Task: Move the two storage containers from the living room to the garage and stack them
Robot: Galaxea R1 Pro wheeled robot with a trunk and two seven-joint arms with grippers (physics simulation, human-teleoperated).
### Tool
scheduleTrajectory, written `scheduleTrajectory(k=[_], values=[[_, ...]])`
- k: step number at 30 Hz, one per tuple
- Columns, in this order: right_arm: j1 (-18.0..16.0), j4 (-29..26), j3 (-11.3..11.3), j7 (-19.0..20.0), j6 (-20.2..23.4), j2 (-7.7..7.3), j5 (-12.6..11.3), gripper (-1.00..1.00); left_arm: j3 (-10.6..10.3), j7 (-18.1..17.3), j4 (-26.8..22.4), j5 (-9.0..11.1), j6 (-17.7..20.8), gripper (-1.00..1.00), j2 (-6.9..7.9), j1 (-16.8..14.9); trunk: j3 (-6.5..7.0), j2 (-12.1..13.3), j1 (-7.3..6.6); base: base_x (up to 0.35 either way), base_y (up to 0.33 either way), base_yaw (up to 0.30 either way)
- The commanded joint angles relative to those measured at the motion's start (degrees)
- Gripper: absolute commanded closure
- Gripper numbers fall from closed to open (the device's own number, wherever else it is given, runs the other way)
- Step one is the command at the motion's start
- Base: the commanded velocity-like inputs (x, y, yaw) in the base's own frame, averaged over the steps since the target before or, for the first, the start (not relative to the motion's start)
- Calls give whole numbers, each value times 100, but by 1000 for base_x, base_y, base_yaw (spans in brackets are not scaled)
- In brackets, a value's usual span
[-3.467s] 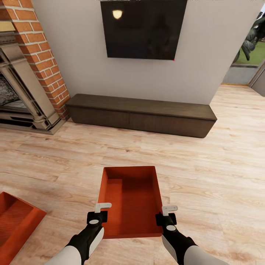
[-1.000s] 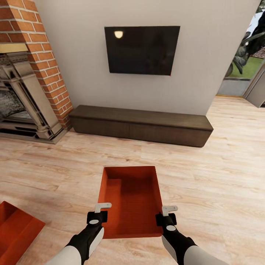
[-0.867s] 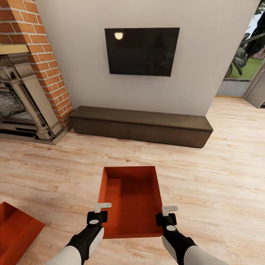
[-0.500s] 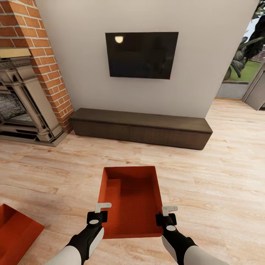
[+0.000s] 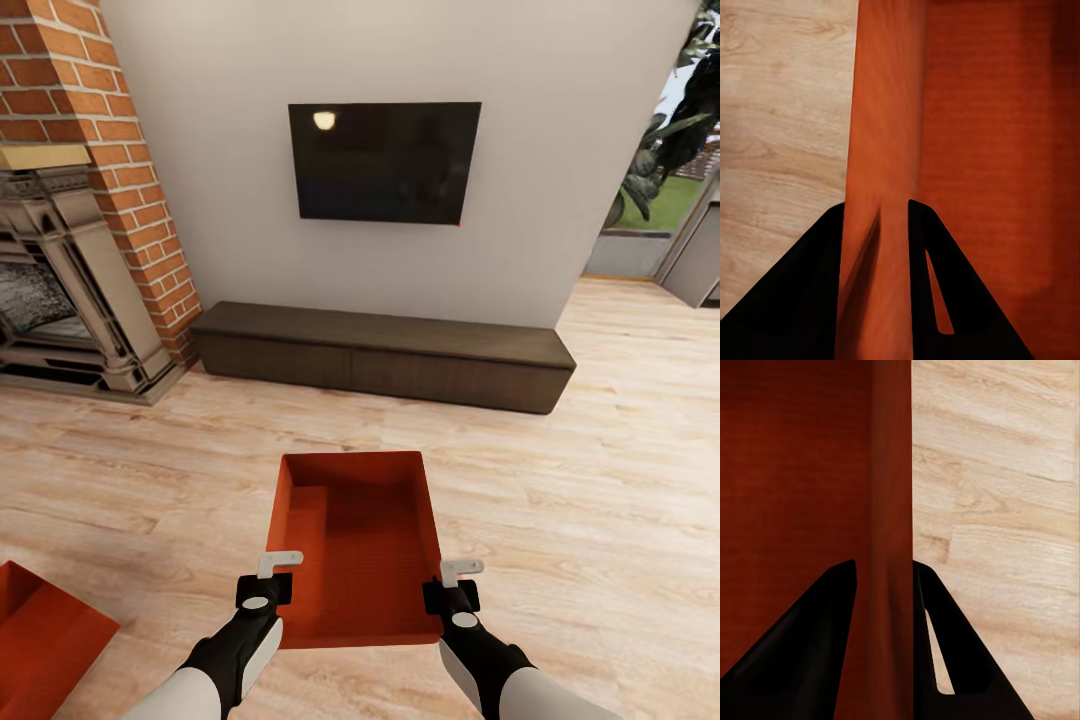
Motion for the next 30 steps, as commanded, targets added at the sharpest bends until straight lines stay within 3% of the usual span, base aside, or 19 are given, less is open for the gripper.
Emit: scheduleTrajectory(k=[1,30], values=[[-6,-4,-76,-13,-24,45,-26,100,11,42,-8,48,25,100,1,1,5,-3,0,0,0,0],[-6,-4,-75,-7,-25,45,-26,100,11,42,-11,49,25,100,4,1,279,-3,0,0,0,0]])
